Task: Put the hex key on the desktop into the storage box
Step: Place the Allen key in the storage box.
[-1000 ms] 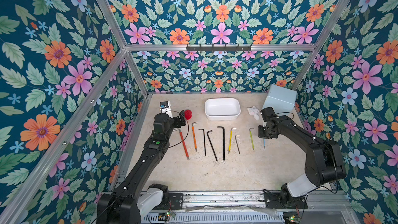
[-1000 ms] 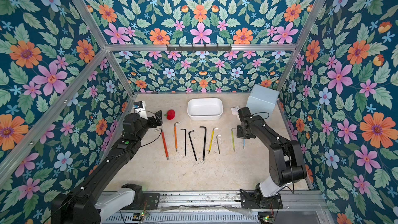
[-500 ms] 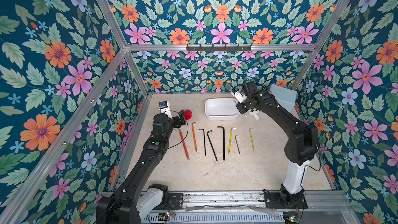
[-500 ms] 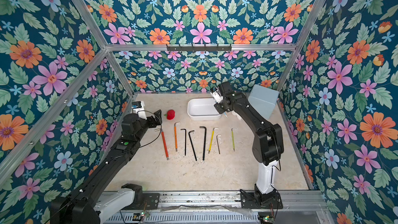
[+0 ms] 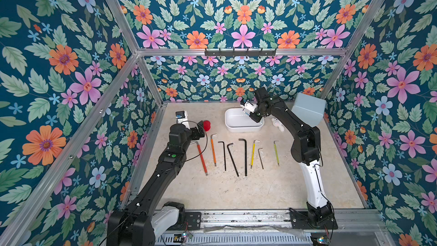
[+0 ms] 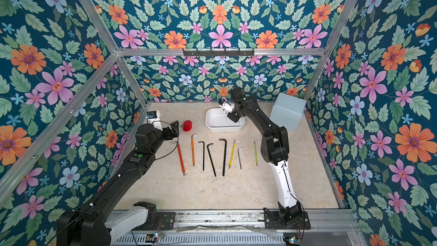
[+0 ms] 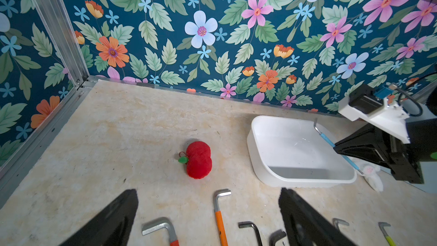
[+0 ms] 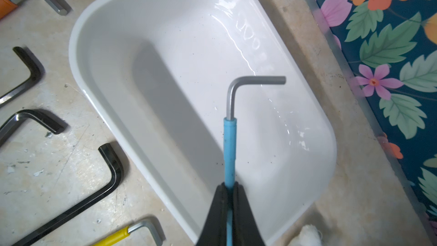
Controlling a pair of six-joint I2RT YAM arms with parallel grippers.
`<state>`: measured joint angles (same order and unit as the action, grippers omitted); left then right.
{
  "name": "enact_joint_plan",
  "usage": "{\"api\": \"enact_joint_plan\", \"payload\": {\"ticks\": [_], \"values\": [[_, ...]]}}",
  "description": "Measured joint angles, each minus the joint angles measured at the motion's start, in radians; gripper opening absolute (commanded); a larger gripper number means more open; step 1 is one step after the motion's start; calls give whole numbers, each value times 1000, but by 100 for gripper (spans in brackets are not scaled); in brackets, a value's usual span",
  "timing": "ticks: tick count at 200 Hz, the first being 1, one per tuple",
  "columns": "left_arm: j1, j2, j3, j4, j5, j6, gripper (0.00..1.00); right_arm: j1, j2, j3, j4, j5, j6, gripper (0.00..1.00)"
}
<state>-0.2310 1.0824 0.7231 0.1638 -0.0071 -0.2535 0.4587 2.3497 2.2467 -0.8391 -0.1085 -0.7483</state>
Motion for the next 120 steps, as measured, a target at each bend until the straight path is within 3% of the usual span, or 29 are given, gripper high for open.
{"api": "enact_joint_plan", "payload": {"ticks": [120], "values": [[0, 37, 8, 8, 7, 12, 99, 36, 174, 48, 56, -24, -33, 0]]}}
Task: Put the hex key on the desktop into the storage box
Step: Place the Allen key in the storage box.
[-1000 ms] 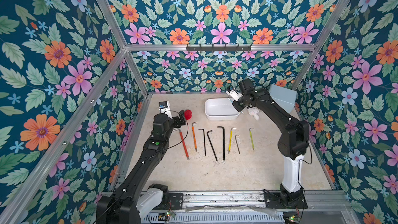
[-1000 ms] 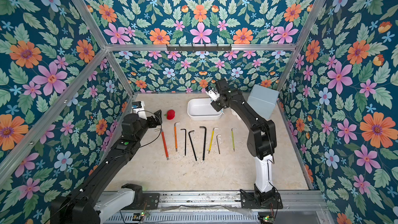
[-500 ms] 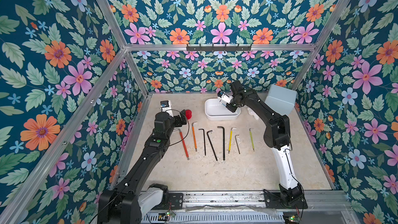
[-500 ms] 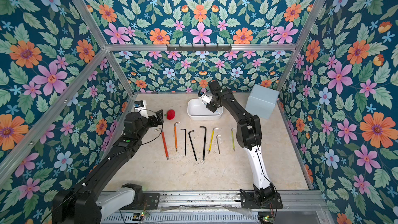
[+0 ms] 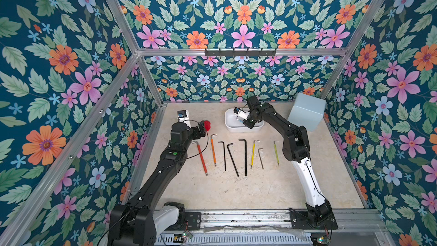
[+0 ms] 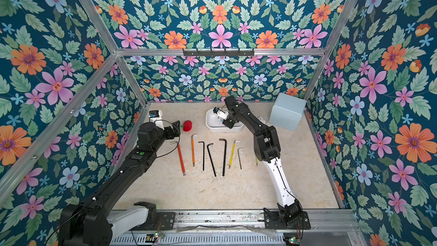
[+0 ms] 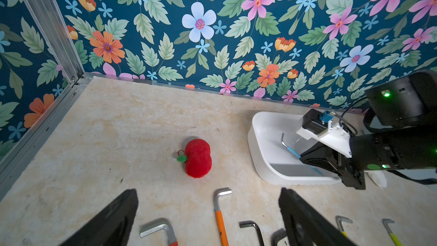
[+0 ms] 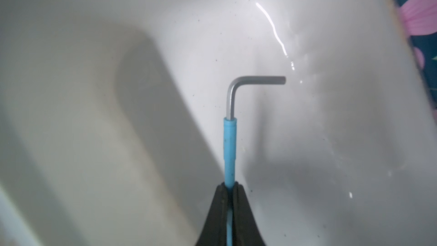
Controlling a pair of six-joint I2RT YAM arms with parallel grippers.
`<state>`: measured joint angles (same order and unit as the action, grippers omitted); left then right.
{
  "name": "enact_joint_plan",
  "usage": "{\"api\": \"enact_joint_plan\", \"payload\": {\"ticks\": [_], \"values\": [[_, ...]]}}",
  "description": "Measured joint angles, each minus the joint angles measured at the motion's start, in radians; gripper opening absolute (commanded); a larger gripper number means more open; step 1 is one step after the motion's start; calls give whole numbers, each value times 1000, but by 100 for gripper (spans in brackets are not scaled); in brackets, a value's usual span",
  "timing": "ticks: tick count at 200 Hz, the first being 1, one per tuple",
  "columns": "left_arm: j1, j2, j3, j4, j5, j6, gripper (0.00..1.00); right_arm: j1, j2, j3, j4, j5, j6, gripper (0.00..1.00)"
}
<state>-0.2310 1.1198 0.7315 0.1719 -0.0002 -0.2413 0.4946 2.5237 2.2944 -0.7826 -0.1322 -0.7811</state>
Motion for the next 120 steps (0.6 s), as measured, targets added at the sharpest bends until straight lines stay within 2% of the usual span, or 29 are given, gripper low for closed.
{"api": "enact_joint_plan", "payload": {"ticks": [16, 28, 37, 52, 77, 81, 86, 96, 120], "values": [[0, 1, -3, 0, 0, 5, 99, 1, 5, 13, -14, -19, 16, 2], [0, 2, -5, -1, 0, 6, 99, 3, 2, 11, -7, -24, 34, 29], [0, 4, -5, 0, 0, 6, 100, 4, 2, 5, 0, -24, 55, 44], [0, 5, -5, 0, 0, 6, 99, 6, 2, -1, 5, -21, 74, 57], [0, 2, -6, -1, 0, 5, 100, 11, -5, -1, 29, 2, 114, 73], [0, 1, -7, -1, 0, 5, 99, 13, -9, -1, 34, 5, 117, 82], [0, 0, -7, -1, 0, 5, 99, 13, -12, -1, 39, 6, 125, 87], [0, -3, -7, -1, 0, 5, 100, 15, -25, -4, 60, 12, 153, 91], [0, -8, -7, -1, 0, 4, 99, 16, -71, -13, 121, 59, 233, 91]]}}
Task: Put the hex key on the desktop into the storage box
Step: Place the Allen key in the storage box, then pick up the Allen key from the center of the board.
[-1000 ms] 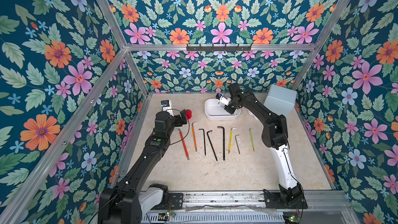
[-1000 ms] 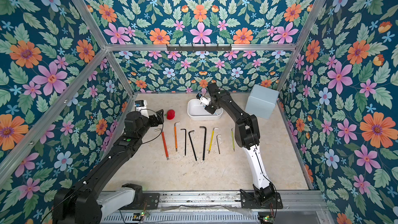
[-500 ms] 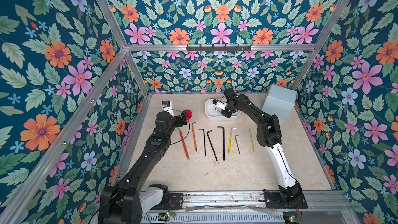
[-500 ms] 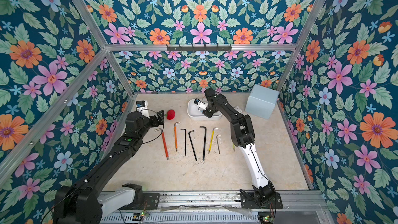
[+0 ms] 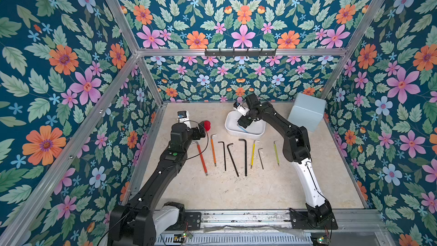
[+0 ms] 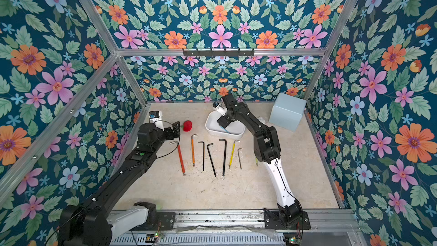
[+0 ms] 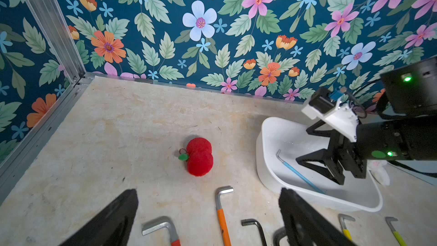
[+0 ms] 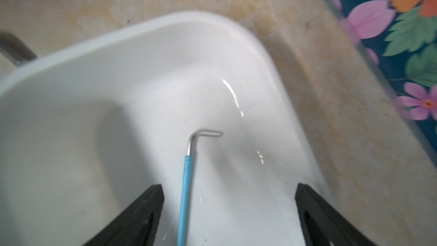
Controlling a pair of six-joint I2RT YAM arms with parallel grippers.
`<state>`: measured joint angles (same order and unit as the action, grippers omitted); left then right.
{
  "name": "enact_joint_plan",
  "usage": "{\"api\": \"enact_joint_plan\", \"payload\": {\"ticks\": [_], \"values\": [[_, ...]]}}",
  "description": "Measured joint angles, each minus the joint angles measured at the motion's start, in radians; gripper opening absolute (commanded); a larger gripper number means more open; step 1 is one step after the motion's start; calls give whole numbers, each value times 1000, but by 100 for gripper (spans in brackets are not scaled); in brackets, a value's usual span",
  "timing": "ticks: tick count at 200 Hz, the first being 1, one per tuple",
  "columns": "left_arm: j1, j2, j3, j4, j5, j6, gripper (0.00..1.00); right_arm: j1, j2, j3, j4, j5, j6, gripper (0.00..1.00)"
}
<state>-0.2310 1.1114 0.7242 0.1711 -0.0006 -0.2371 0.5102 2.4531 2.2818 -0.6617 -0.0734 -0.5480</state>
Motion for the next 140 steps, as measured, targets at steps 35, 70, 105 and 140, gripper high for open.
{"api": "enact_joint_plan", "payload": {"ticks": [35, 70, 105, 140], "values": [[0, -9, 0, 0, 1, -18, 99, 2, -172, -97, 108, 28, 133, 93], [0, -11, 0, 1, 4, -26, 99, 12, -433, -338, 219, 100, 299, 99], [0, 3, 6, -3, 18, -37, 99, 11, -753, -766, 318, 171, 446, 99], [0, -2, 1, 2, 26, -44, 99, -40, -1119, -1175, 356, 229, 618, 99]]}}
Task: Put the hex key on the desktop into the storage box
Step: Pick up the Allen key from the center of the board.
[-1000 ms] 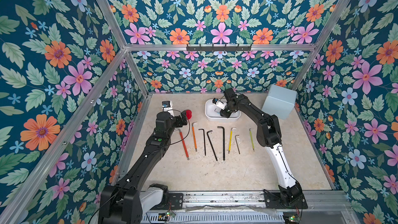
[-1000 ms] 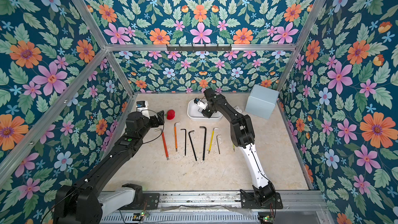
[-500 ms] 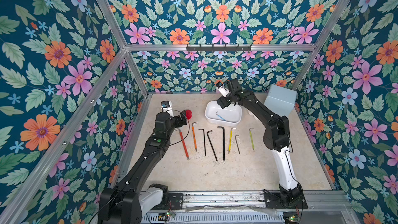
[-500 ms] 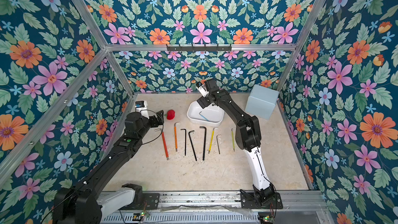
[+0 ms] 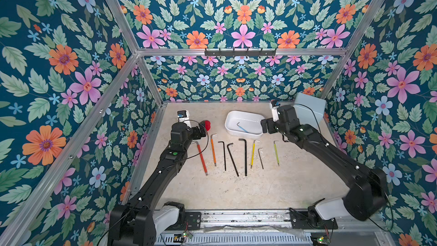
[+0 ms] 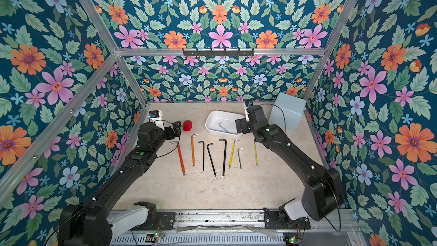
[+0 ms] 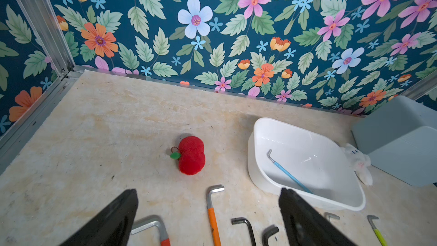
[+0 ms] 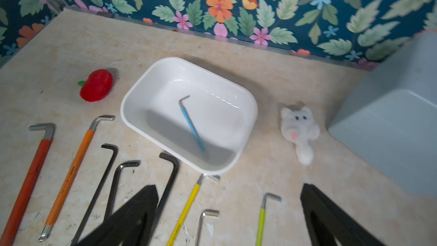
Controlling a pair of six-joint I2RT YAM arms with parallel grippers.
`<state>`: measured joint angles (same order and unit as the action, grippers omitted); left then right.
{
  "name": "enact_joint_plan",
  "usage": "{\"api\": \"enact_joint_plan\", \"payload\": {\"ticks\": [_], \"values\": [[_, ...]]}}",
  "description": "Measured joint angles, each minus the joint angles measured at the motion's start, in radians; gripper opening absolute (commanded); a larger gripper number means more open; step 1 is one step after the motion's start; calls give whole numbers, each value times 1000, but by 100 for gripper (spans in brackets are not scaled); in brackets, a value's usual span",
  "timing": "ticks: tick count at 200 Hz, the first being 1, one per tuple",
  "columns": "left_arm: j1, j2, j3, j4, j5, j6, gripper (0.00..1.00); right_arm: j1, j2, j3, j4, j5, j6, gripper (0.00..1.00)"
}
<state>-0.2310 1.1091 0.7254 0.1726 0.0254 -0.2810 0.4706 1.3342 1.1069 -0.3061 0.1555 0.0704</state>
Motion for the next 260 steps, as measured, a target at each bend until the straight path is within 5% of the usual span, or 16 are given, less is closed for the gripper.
{"api": "enact_joint_plan", "payload": {"ticks": [33, 82, 139, 188, 260], "values": [[0, -19, -13, 18, -1, -1, 99, -69, -110, -82, -113, 31, 131, 99], [0, -16, -1, 11, -1, -24, 99, -80, 44, -85, -297, 45, 212, 96], [0, -35, 5, -24, -26, -31, 99, -82, 246, -96, -288, -55, 239, 63], [0, -26, 6, -55, -31, -31, 99, -82, 426, -34, -257, -72, 245, 60], [0, -32, 6, -61, -38, -31, 99, -80, 482, -6, -231, -64, 253, 29]]}}
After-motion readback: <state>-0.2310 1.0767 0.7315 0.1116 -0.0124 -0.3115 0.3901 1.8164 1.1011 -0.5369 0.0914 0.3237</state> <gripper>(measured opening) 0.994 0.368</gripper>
